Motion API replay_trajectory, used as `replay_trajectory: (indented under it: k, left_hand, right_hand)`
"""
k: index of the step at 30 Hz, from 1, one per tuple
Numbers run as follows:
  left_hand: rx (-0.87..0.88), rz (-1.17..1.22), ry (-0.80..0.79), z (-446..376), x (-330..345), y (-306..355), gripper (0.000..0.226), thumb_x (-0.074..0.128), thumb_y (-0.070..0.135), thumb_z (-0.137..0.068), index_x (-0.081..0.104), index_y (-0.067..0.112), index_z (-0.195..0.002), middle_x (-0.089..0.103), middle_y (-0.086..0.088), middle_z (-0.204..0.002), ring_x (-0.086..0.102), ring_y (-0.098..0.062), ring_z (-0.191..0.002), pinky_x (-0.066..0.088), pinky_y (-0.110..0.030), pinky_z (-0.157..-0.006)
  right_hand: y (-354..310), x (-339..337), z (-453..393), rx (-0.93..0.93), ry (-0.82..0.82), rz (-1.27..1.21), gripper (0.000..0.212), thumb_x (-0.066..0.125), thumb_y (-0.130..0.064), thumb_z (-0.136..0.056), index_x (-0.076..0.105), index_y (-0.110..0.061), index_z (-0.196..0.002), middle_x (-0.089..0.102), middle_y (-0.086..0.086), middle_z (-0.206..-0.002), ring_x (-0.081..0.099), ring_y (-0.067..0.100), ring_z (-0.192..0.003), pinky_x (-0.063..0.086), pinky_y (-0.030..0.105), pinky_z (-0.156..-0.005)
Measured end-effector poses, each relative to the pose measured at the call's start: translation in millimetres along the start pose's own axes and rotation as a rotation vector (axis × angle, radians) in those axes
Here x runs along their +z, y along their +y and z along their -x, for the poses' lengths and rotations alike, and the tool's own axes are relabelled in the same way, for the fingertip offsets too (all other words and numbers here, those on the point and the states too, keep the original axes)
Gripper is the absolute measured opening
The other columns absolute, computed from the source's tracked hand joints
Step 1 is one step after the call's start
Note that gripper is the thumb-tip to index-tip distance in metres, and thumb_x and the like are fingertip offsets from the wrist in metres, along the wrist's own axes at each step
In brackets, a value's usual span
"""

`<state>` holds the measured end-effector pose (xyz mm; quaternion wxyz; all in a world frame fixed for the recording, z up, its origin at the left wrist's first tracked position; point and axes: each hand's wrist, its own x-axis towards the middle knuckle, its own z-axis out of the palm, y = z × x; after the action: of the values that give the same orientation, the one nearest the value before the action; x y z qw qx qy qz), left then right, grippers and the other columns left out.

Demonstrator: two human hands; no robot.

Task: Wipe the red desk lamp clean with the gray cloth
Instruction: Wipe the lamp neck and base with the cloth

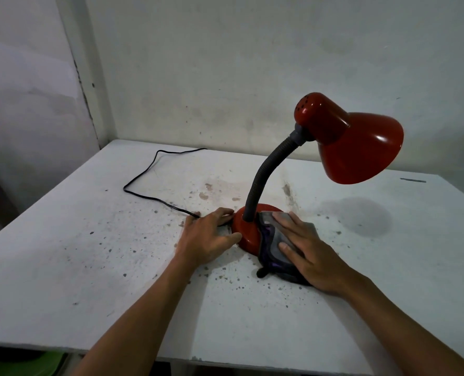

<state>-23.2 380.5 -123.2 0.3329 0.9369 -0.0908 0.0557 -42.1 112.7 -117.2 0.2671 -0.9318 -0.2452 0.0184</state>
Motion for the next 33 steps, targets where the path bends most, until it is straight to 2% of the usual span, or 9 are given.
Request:
replay_trajectory:
  k: [3, 8, 12, 19, 22, 24, 26, 29, 33]
  left_hand:
    - [-0.002, 0.013, -0.004, 0, 1, -2, 0.071, 0.055, 0.062, -0.078, 0.044, 0.033, -0.142, 0.060, 0.015, -0.138, 0.053, -0.013, -0.130, 0.021, -0.047, -0.114]
    - [0.005, 0.007, -0.005, -1, 0, -2, 0.073, 0.053, 0.063, -0.076, 0.045, 0.033, -0.142, 0.060, 0.014, -0.138, 0.053, -0.014, -0.130, 0.021, -0.047, -0.115]
    - [0.005, 0.006, -0.005, 0, -1, -1, 0.072, 0.053, 0.063, -0.076, 0.045, 0.033, -0.142, 0.060, 0.014, -0.139, 0.052, -0.014, -0.130, 0.020, -0.047, -0.114]
    - [0.008, 0.023, -0.005, 0, 0, -2, 0.074, 0.052, 0.065, -0.075, 0.045, 0.032, -0.141, 0.061, 0.013, -0.138, 0.053, -0.014, -0.130, 0.023, -0.048, -0.116]
    - [0.000, 0.033, -0.013, 0, 0, -2, 0.076, 0.051, 0.066, -0.074, 0.045, 0.033, -0.142, 0.061, 0.013, -0.138, 0.054, -0.014, -0.129, 0.024, -0.052, -0.117]
    - [-0.007, 0.041, -0.021, 1, 0, -2, 0.076, 0.050, 0.068, -0.074, 0.045, 0.033, -0.141, 0.061, 0.014, -0.137, 0.054, -0.013, -0.129, 0.025, -0.054, -0.117]
    - [-0.001, 0.050, -0.016, 2, 1, -2, 0.074, 0.052, 0.066, -0.075, 0.046, 0.033, -0.141, 0.061, 0.015, -0.137, 0.054, -0.011, -0.129, 0.027, -0.054, -0.116]
    - [0.013, 0.036, 0.000, 5, -2, 1, 0.068, 0.051, 0.063, -0.081, 0.047, 0.031, -0.140, 0.060, 0.013, -0.138, 0.053, -0.011, -0.129, 0.029, -0.052, -0.115]
    - [0.019, 0.107, 0.029, 19, -2, 5, 0.067, 0.043, 0.068, -0.083, 0.050, 0.032, -0.138, 0.057, 0.007, -0.141, 0.049, -0.015, -0.131, 0.033, -0.054, -0.113]
  right_hand:
    - [-1, -3, -9, 0.042, -0.008, -0.028, 0.053, 0.035, -0.050, -0.107, 0.010, -0.061, -0.153, 0.001, -0.044, -0.160, -0.010, -0.012, -0.152, 0.012, 0.044, -0.127]
    - [0, -6, -48, 0.121, -0.008, -0.030, 0.056, 0.035, -0.045, -0.109, 0.015, -0.041, -0.161, 0.013, -0.024, -0.167, 0.006, 0.010, -0.159, 0.013, 0.049, -0.130]
    - [-7, -8, -67, 0.158, -0.017, -0.049, 0.057, 0.038, -0.040, -0.110, 0.017, -0.034, -0.162, 0.016, -0.011, -0.171, 0.013, 0.017, -0.159, 0.013, 0.047, -0.130]
    - [-15, 4, -31, 0.131, 0.009, 0.005, 0.054, 0.033, -0.046, -0.110, 0.012, -0.045, -0.160, 0.002, -0.035, -0.159, -0.011, 0.007, -0.158, 0.011, 0.054, -0.128]
    - [-21, 8, -17, 0.135, 0.000, 0.049, 0.050, 0.028, -0.050, -0.108, 0.001, -0.058, -0.150, -0.005, -0.034, -0.162, -0.015, 0.007, -0.157, 0.011, 0.055, -0.128]
    - [-28, 9, -11, 0.150, -0.007, 0.111, 0.053, 0.024, -0.053, -0.108, -0.003, -0.057, -0.153, -0.009, -0.028, -0.167, -0.016, 0.009, -0.158, 0.012, 0.055, -0.128]
    - [-36, 10, -5, 0.181, -0.009, 0.192, 0.058, 0.021, -0.055, -0.107, -0.004, -0.050, -0.159, -0.009, -0.021, -0.171, -0.011, 0.016, -0.159, 0.015, 0.055, -0.128]
    - [-49, 8, 0, 0.267, -0.018, 0.327, 0.059, 0.020, -0.056, -0.107, 0.002, -0.043, -0.162, -0.001, -0.009, -0.172, 0.011, 0.028, -0.155, 0.021, 0.056, -0.124]
    - [-62, 8, 0, 0.391, 0.051, 0.247, 0.051, 0.021, -0.050, -0.109, 0.027, -0.039, -0.159, 0.022, 0.007, -0.158, 0.032, 0.030, -0.142, 0.027, 0.052, -0.120]
